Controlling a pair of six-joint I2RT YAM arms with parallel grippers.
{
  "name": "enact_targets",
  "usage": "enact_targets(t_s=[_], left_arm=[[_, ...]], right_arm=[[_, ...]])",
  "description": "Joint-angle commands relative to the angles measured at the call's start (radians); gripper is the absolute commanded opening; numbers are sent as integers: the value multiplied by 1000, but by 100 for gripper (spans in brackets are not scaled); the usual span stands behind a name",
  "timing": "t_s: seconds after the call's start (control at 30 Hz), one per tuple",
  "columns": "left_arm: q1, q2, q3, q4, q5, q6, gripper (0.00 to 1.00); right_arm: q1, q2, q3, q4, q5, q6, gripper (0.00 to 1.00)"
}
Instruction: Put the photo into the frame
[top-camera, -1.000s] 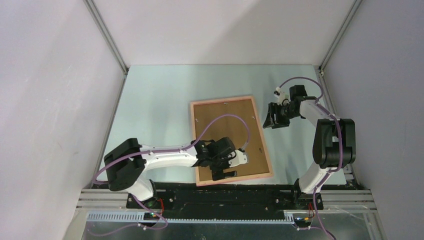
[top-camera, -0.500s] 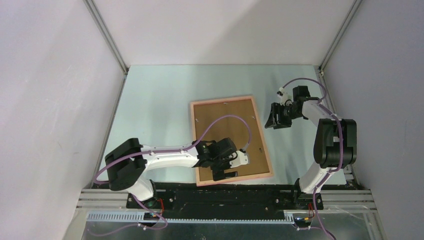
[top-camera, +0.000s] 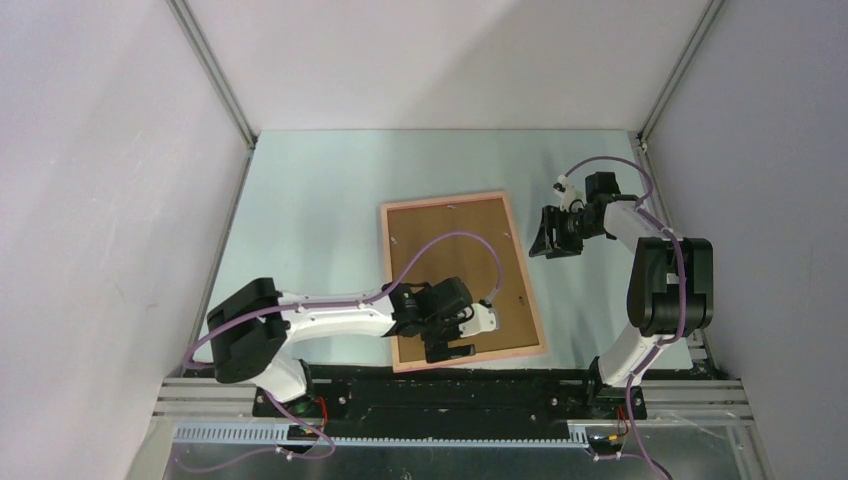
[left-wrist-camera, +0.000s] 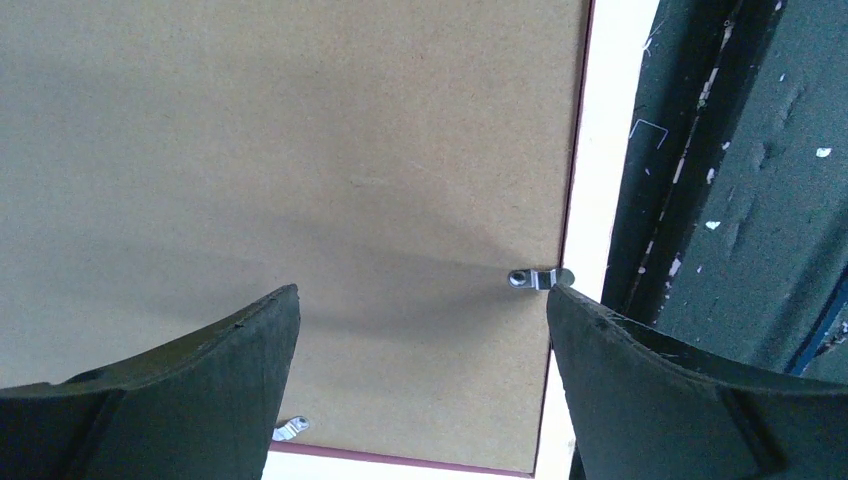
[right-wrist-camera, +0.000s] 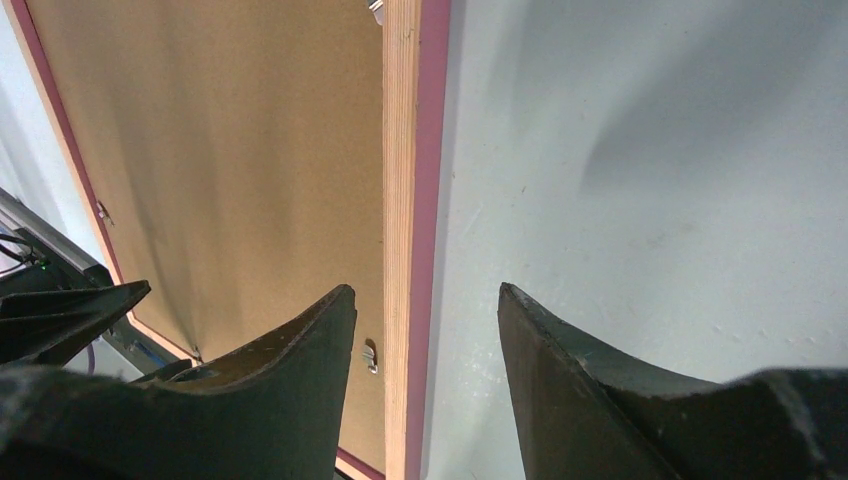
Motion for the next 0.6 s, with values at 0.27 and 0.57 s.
enact_targets(t_s=[0.27,0.57], left_arm=[[-24,-44,-18,25,19,32,97],[-36,-10,-5,26,7,36,96]], right_arm=[[-7,-7,2,3,-12,-6,58],[-11,-7,1,-1,-22,-8,58]])
